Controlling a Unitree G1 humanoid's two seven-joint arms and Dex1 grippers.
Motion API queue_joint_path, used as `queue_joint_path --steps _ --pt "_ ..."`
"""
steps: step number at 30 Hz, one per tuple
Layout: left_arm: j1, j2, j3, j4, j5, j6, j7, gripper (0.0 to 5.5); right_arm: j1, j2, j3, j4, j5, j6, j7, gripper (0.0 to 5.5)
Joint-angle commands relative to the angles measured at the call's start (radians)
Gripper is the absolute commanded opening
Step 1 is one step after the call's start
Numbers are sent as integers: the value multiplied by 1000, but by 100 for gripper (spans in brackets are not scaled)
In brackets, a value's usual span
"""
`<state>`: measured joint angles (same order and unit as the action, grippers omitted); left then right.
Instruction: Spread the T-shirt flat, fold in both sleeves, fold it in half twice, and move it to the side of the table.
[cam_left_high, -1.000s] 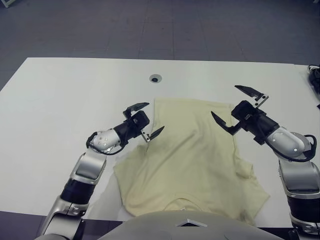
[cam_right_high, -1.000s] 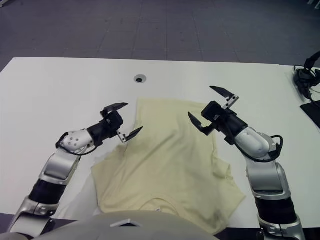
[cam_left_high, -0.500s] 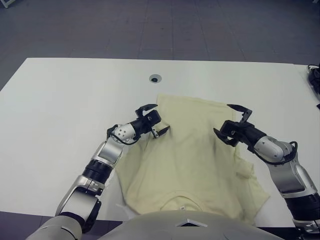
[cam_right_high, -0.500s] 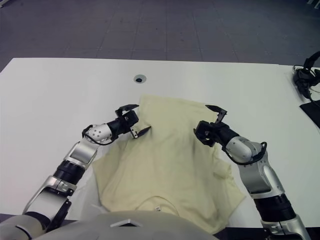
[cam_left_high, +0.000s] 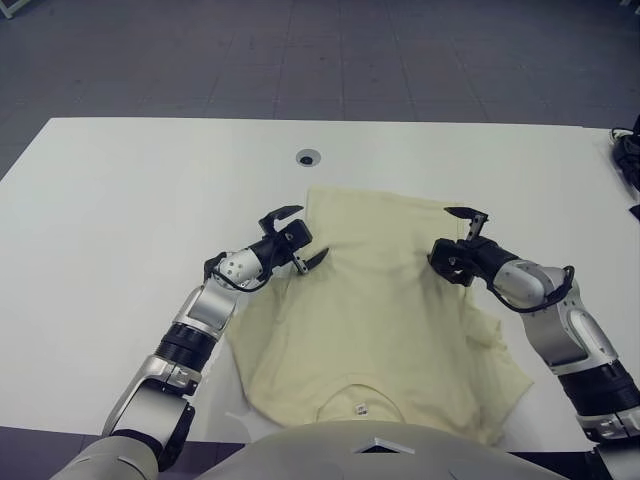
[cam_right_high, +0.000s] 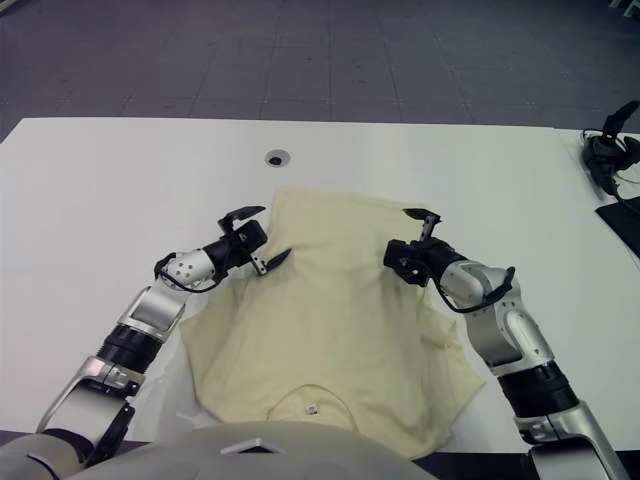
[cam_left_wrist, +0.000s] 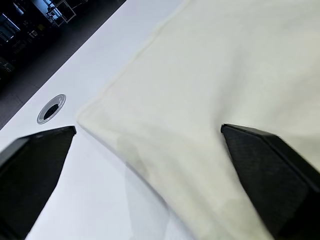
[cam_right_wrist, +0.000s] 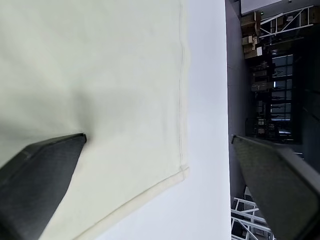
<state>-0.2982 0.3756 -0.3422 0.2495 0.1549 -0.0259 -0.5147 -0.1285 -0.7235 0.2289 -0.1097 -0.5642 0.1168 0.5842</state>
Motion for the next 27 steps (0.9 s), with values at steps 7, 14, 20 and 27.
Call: queue_joint_path --steps 7,14,20,27 --pt "46 35 -3 47 65 72 18 540 -100 14 86 130 -28 2 48 538" --pt "56 43 -1 33 82 88 35 540 -111 10 94 139 -13 -25 48 538" --pt "63 64 23 2 92 109 50 540 -127 31 95 164 7 -63 31 538" --pt "78 65 26 -19 89 123 53 540 -149 52 91 184 32 -89 30 538"
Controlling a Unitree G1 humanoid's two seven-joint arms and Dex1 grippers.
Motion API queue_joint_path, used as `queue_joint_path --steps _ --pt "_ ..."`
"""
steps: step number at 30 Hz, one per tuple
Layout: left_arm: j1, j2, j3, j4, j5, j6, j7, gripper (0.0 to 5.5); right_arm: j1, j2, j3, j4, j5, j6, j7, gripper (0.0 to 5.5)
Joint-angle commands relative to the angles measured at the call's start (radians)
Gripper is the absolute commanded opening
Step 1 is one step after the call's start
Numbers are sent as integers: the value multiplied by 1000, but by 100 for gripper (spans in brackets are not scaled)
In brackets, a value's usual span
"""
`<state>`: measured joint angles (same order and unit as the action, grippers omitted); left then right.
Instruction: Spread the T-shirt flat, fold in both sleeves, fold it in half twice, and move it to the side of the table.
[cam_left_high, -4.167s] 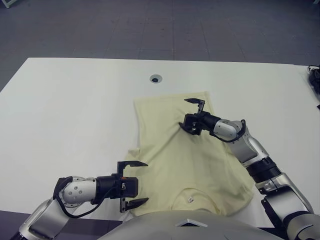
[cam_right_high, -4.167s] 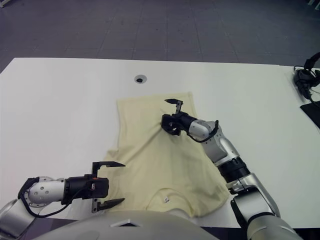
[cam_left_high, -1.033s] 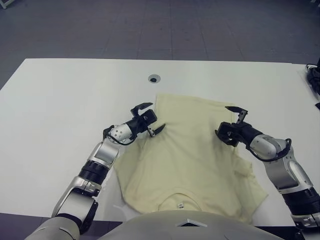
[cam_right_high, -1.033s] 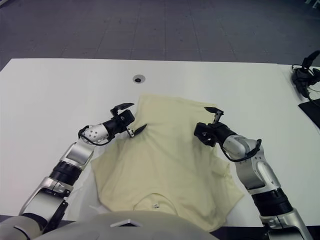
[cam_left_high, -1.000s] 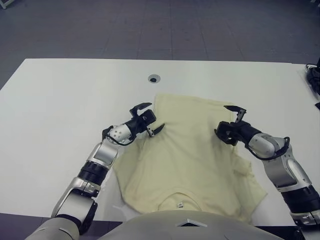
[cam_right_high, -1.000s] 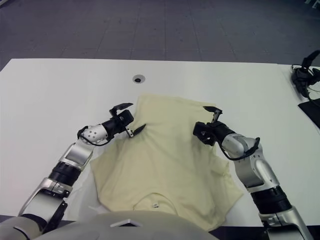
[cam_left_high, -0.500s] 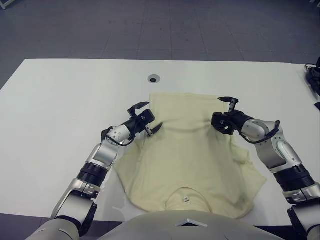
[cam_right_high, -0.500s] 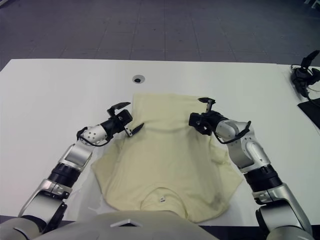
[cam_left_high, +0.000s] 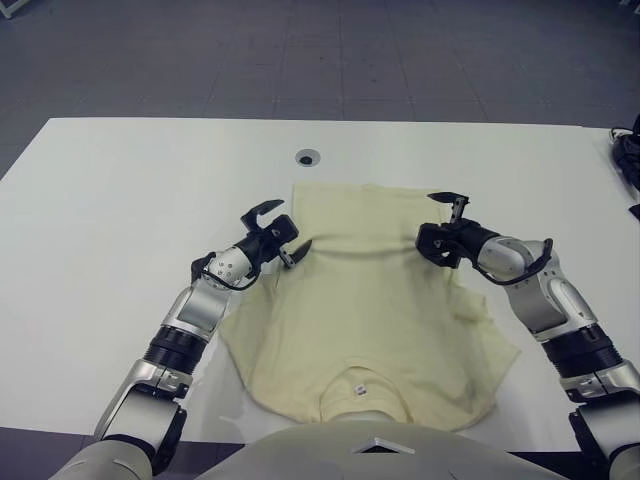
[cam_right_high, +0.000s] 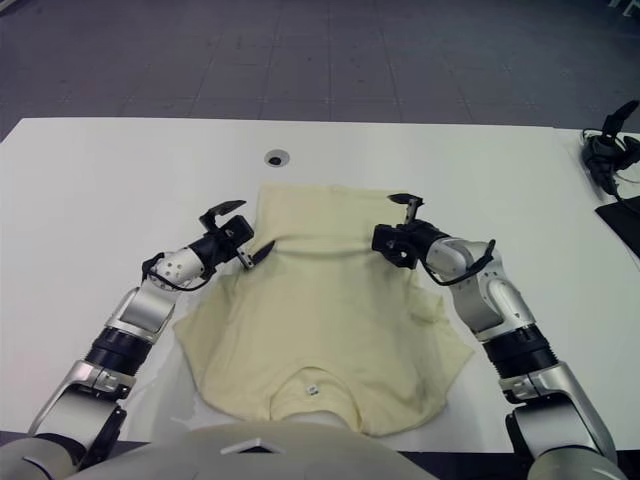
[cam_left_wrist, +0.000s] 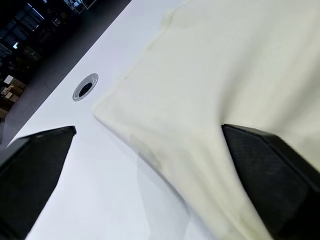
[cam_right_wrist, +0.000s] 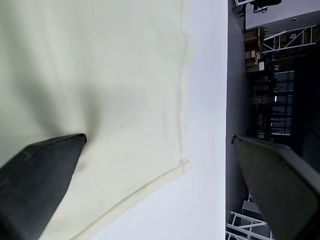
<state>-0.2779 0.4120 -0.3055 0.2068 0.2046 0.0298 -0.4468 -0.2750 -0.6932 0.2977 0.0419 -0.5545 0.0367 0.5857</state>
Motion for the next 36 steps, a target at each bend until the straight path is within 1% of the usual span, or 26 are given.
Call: queue_joint_path --steps 1,9,17,22,25,29,33,36 --pt "60 31 -6 18 37 70 -15 540 -7 26 24 39 26 -11 33 538" --pt "72 30 6 -12 22 83 -29 540 -48 49 49 112 6 -31 6 538" --pt "82 15 36 -79 -15 126 -47 540 -55 63 40 114 33 -68 -12 538" --pt "87 19 70 -145 -39 153 -46 540 -44 67 6 79 75 -85 -28 538" --pt "92 22 109 -198 -66 173 -47 540 -27 60 -25 26 115 -93 -21 538" --pt "114 25 172 -337 -129 202 -68 540 -2 58 -84 -71 189 -100 -12 538" --pt "125 25 229 -477 -188 239 -71 540 -2 62 -123 -114 222 -91 -22 538" --pt "129 24 265 -570 -242 255 -79 540 11 58 -176 -168 269 -65 -18 538"
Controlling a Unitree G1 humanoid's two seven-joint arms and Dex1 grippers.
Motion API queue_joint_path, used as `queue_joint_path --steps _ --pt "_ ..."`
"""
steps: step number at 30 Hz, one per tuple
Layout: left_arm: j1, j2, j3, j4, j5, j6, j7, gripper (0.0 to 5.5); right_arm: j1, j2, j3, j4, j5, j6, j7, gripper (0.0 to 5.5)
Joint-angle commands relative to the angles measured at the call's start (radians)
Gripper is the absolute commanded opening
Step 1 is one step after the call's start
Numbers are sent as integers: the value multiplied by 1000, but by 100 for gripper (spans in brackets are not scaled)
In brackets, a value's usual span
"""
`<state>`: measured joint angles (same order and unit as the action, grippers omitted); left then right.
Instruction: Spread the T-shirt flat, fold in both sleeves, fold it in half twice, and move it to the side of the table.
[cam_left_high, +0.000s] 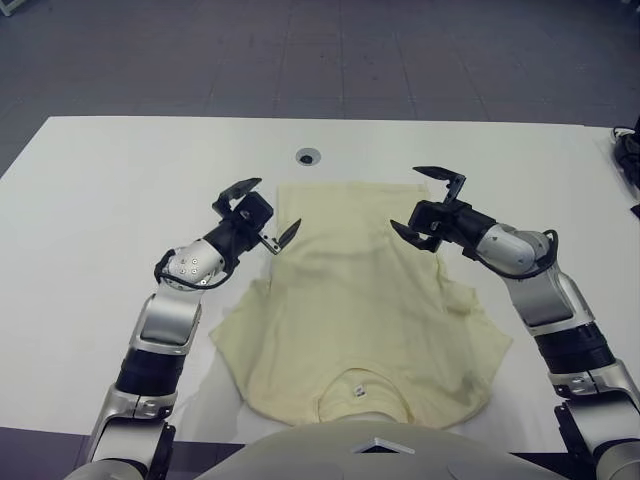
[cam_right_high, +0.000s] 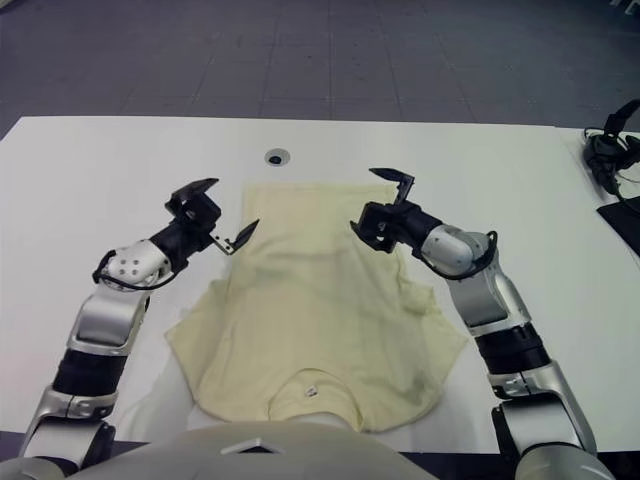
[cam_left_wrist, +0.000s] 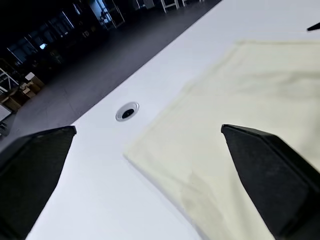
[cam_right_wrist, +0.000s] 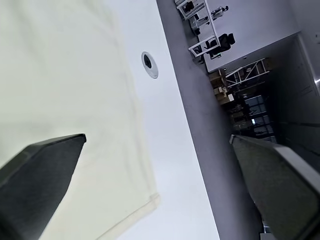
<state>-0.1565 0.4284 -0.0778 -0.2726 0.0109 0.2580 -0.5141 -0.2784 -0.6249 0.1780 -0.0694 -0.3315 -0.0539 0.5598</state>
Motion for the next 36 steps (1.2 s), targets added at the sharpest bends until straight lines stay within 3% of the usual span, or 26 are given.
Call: queue_joint_path --steps 1,6,9,11,18,24,28,36 --pt "14 11 45 -115 -60 31 -14 540 18 -14 -72 -74 61 36 13 538" --pt "229 176 122 -261 -24 -21 -107 540 54 -62 -165 -175 154 102 77 538" --pt "575 373 234 -292 57 -203 -280 540 73 -49 -218 -222 264 161 109 538" --pt "771 430 335 -307 18 -276 -411 540 96 -7 -254 -223 319 182 78 538" --pt "845 432 521 -389 6 -321 -444 540 262 223 -287 -239 387 144 -139 538" --pt "1024 365 628 -538 99 -348 -469 540 234 274 -263 -112 402 55 -149 538" --pt "987 400 563 -508 191 -369 -463 540 276 274 -238 -108 381 11 -153 538" --pt "983 347 464 -519 352 -342 -416 540 248 279 -204 -98 400 5 -139 538"
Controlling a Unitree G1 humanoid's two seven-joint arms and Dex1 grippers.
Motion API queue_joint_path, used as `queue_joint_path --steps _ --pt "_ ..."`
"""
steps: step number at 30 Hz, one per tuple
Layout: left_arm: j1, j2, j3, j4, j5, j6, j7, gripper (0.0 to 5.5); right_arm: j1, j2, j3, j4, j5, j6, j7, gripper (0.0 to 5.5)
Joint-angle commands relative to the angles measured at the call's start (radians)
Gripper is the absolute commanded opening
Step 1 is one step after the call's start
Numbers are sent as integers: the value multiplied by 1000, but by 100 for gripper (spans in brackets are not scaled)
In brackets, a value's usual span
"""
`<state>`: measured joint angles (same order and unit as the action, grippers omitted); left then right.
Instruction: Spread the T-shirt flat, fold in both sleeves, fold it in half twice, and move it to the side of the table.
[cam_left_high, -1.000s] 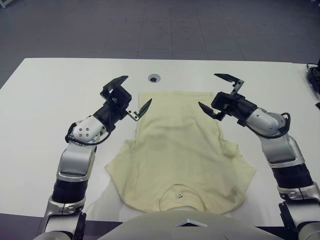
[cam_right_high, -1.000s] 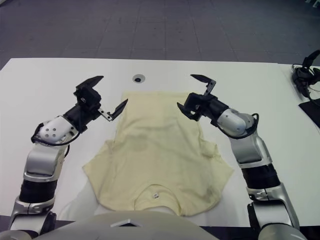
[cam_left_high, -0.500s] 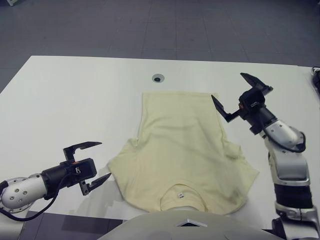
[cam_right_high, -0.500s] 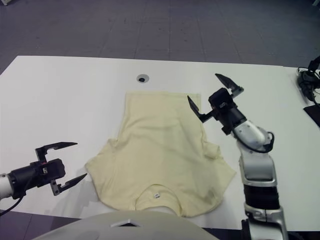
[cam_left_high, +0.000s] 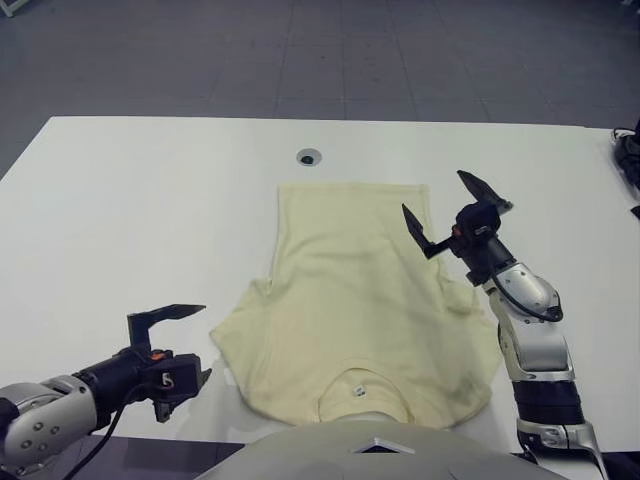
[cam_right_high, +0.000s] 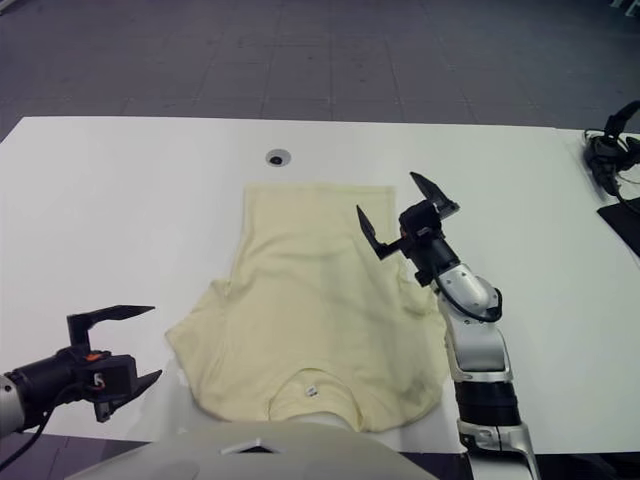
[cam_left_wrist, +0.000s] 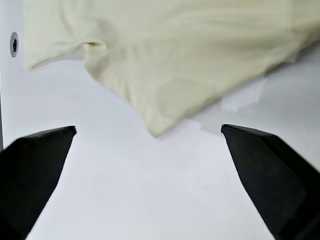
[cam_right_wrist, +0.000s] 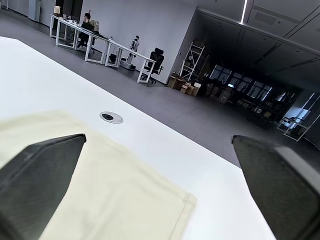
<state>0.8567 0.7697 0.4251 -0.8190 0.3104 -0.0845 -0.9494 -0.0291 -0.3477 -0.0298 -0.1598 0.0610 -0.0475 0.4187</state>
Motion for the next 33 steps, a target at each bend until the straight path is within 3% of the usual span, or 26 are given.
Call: queue_joint_path --steps 1,6,17,33 --pt "-47 7 -56 35 63 1 23 540 3 3 4 -13 8 -2 1 538" --pt "-76 11 -134 57 131 0 30 540 3 7 11 -17 10 -3 -3 538" --pt "-149 22 -248 118 232 3 45 358 20 8 8 -39 19 -2 -5 540" --pt "-188 60 -283 181 287 18 65 91 27 8 12 -71 29 13 -2 540"
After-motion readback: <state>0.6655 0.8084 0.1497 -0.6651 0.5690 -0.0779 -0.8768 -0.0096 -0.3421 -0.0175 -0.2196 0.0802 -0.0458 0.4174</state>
